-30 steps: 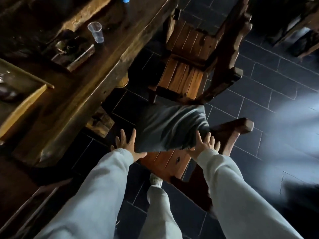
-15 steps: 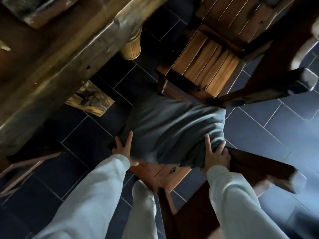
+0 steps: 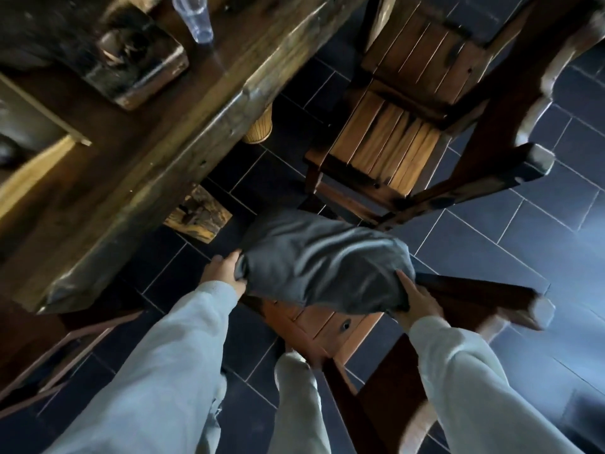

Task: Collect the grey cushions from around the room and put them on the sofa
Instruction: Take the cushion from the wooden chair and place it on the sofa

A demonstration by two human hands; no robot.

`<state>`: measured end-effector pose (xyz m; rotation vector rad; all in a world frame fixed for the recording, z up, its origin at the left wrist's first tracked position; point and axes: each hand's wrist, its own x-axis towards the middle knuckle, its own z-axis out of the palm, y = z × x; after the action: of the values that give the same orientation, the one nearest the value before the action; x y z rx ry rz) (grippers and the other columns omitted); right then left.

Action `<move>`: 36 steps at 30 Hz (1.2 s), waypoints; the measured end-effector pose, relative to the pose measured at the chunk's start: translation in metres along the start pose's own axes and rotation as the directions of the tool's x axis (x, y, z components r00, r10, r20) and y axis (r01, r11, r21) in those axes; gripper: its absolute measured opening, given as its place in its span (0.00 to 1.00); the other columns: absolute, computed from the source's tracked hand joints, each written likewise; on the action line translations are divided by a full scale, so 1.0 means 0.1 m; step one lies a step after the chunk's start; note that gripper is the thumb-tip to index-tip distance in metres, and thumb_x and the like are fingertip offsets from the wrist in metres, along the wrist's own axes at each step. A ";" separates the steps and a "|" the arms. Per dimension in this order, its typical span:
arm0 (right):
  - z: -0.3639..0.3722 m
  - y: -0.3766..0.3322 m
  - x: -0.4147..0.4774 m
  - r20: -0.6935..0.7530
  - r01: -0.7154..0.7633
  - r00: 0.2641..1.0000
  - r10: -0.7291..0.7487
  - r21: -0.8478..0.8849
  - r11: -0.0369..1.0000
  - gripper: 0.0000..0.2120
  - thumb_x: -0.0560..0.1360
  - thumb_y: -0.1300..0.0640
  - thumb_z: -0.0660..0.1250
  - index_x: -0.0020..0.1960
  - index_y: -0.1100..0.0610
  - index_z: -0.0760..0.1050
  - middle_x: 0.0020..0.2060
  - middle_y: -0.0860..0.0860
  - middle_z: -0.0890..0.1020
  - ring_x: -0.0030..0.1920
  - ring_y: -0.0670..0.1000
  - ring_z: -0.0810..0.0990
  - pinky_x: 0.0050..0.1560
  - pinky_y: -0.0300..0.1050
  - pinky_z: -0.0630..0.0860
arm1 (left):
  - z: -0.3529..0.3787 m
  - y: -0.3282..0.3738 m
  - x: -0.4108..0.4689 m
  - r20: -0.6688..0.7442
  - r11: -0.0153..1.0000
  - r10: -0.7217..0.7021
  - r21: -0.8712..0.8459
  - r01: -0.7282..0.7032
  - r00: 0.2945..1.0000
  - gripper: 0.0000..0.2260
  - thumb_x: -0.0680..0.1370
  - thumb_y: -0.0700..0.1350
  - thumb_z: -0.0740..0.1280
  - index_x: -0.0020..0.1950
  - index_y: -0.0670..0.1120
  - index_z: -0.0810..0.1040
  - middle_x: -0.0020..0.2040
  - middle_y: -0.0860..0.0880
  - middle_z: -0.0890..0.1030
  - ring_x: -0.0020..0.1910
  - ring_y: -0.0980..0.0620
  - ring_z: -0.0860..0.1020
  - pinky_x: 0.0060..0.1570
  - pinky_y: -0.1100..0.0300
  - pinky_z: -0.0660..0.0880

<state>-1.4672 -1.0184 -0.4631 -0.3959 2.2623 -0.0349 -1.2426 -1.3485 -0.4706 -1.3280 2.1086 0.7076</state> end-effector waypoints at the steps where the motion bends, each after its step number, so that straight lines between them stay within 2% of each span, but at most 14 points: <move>1: 0.01 -0.09 -0.17 0.014 -0.011 1.000 0.011 0.026 1.000 0.43 0.76 0.47 0.75 0.83 0.41 0.53 0.78 0.59 0.66 0.73 0.65 0.70 0.69 0.49 0.69 | -0.17 -0.10 -0.08 -0.017 1.000 0.022 0.006 -0.022 1.000 0.30 0.76 0.46 0.72 0.77 0.54 0.68 0.64 0.40 0.72 0.64 0.37 0.74 0.61 0.50 0.73; 6: 0.21 -0.41 -0.78 -0.010 -0.112 0.994 0.112 0.024 0.993 0.34 0.75 0.41 0.71 0.78 0.34 0.63 0.60 0.57 0.83 0.57 0.63 0.83 0.53 0.47 0.79 | -0.65 -0.50 -0.35 -0.083 0.995 0.103 0.015 -0.102 0.991 0.14 0.76 0.43 0.71 0.61 0.46 0.79 0.58 0.41 0.78 0.55 0.38 0.78 0.48 0.54 0.74; 9: 0.36 -0.69 -1.19 -0.035 -0.093 0.995 0.092 -0.017 0.996 0.28 0.76 0.41 0.70 0.75 0.36 0.70 0.59 0.53 0.84 0.58 0.61 0.83 0.53 0.46 0.77 | -0.96 -0.87 -0.56 -0.119 0.990 0.144 0.028 -0.141 0.982 0.06 0.75 0.43 0.70 0.51 0.45 0.79 0.49 0.45 0.81 0.44 0.41 0.76 0.43 0.56 0.72; 14: 0.65 -1.16 -2.03 -0.106 -0.075 0.992 0.071 -0.028 0.997 0.26 0.75 0.39 0.71 0.72 0.37 0.73 0.59 0.51 0.85 0.59 0.60 0.83 0.53 0.44 0.76 | -1.47 -1.54 -0.90 -0.132 0.971 0.226 0.111 -0.212 0.965 0.07 0.76 0.42 0.67 0.53 0.46 0.79 0.51 0.43 0.82 0.44 0.40 0.75 0.46 0.54 0.73; 17: 0.90 -1.36 -2.61 -0.179 -0.059 0.981 0.068 0.053 0.997 0.27 0.74 0.39 0.73 0.71 0.36 0.74 0.59 0.51 0.85 0.59 0.60 0.83 0.52 0.44 0.75 | -1.68 -1.84 -1.08 -0.117 0.953 0.301 0.004 -0.303 0.946 0.10 0.77 0.38 0.68 0.58 0.42 0.80 0.53 0.40 0.82 0.50 0.38 0.78 0.51 0.51 0.75; 21: 1.23 -1.34 -3.33 -0.249 -0.085 0.958 0.140 0.219 0.972 0.24 0.72 0.39 0.75 0.67 0.35 0.78 0.55 0.49 0.86 0.57 0.59 0.83 0.51 0.44 0.75 | -1.87 -2.05 -1.42 -0.007 0.918 0.394 -0.049 -0.394 0.919 0.15 0.76 0.38 0.74 0.62 0.39 0.80 0.53 0.43 0.81 0.50 0.43 0.77 0.50 0.55 0.70; 23: 1.38 -1.14 -3.71 -0.286 -0.123 0.925 0.249 0.395 0.910 0.19 0.73 0.44 0.76 0.64 0.41 0.82 0.50 0.50 0.85 0.55 0.58 0.83 0.51 0.43 0.75 | -1.91 -2.08 -1.64 0.070 0.884 0.468 -0.018 -0.468 0.881 0.22 0.73 0.39 0.78 0.65 0.39 0.78 0.58 0.41 0.81 0.57 0.41 0.78 0.55 0.55 0.71; 25: 1.50 -0.86 -4.09 -0.356 -0.088 0.826 0.438 0.685 0.723 0.10 0.77 0.52 0.74 0.57 0.53 0.85 0.41 0.51 0.85 0.42 0.52 0.86 0.43 0.40 0.79 | -1.91 -2.10 -1.82 0.106 0.856 0.515 -0.009 -0.517 0.851 0.26 0.69 0.38 0.81 0.65 0.37 0.78 0.59 0.41 0.80 0.62 0.40 0.78 0.58 0.54 0.71; 27: 1.60 -0.62 -4.52 -0.435 0.136 0.670 0.602 0.869 0.476 0.05 0.79 0.61 0.71 0.46 0.58 0.85 0.24 0.49 0.79 0.21 0.45 0.76 0.24 0.35 0.72 | -1.83 -2.08 -2.01 0.127 0.819 0.569 0.005 -0.574 0.812 0.22 0.68 0.37 0.82 0.60 0.35 0.81 0.53 0.39 0.82 0.57 0.39 0.80 0.54 0.53 0.73; 28: 1.66 -0.51 -4.72 -0.447 0.217 0.617 0.648 0.888 0.406 0.07 0.79 0.62 0.71 0.43 0.58 0.84 0.20 0.49 0.76 0.18 0.45 0.72 0.21 0.34 0.70 | -1.74 -2.03 -2.14 0.135 0.788 0.606 0.028 -0.615 0.784 0.17 0.69 0.38 0.81 0.55 0.35 0.82 0.48 0.39 0.83 0.51 0.40 0.81 0.50 0.53 0.74; 30: 1.80 -0.43 -5.12 -0.408 0.247 0.615 0.675 0.913 0.326 0.07 0.79 0.64 0.72 0.42 0.61 0.83 0.20 0.48 0.75 0.17 0.44 0.72 0.21 0.35 0.72 | -1.42 -1.85 -2.45 0.134 0.714 0.687 0.061 -0.698 0.714 0.09 0.72 0.40 0.80 0.39 0.40 0.81 0.34 0.43 0.78 0.40 0.44 0.77 0.39 0.56 0.70; 31: 1.89 -0.42 -5.31 -0.369 0.210 0.635 0.679 0.928 0.308 0.06 0.78 0.64 0.73 0.42 0.61 0.83 0.21 0.49 0.76 0.18 0.44 0.74 0.22 0.35 0.74 | -1.21 -1.73 -2.64 0.133 0.669 0.728 0.078 -0.740 0.672 0.13 0.72 0.42 0.79 0.34 0.44 0.78 0.30 0.46 0.75 0.37 0.46 0.75 0.37 0.57 0.67; 34: 2.37 -0.31 -5.82 -0.307 0.088 0.660 0.685 0.938 0.336 0.06 0.77 0.59 0.74 0.42 0.58 0.85 0.27 0.50 0.83 0.26 0.44 0.81 0.34 0.36 0.81 | -0.52 -1.45 -3.31 0.197 0.594 0.756 0.191 -0.781 0.624 0.18 0.73 0.47 0.77 0.31 0.46 0.72 0.29 0.47 0.72 0.35 0.44 0.72 0.37 0.56 0.65; 36: 2.81 -0.19 -6.18 -0.243 0.013 0.658 0.713 0.950 0.312 0.05 0.76 0.55 0.73 0.43 0.54 0.86 0.35 0.53 0.87 0.37 0.50 0.86 0.48 0.45 0.84 | -0.10 -1.39 -3.69 0.226 0.557 0.768 0.228 -0.799 0.600 0.18 0.73 0.47 0.78 0.30 0.46 0.72 0.29 0.48 0.72 0.34 0.45 0.72 0.36 0.56 0.64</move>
<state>-0.8742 -0.8255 -0.1949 0.9615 2.4740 -1.3343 -0.9826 -1.1753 -0.2303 -0.0847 2.5649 0.7008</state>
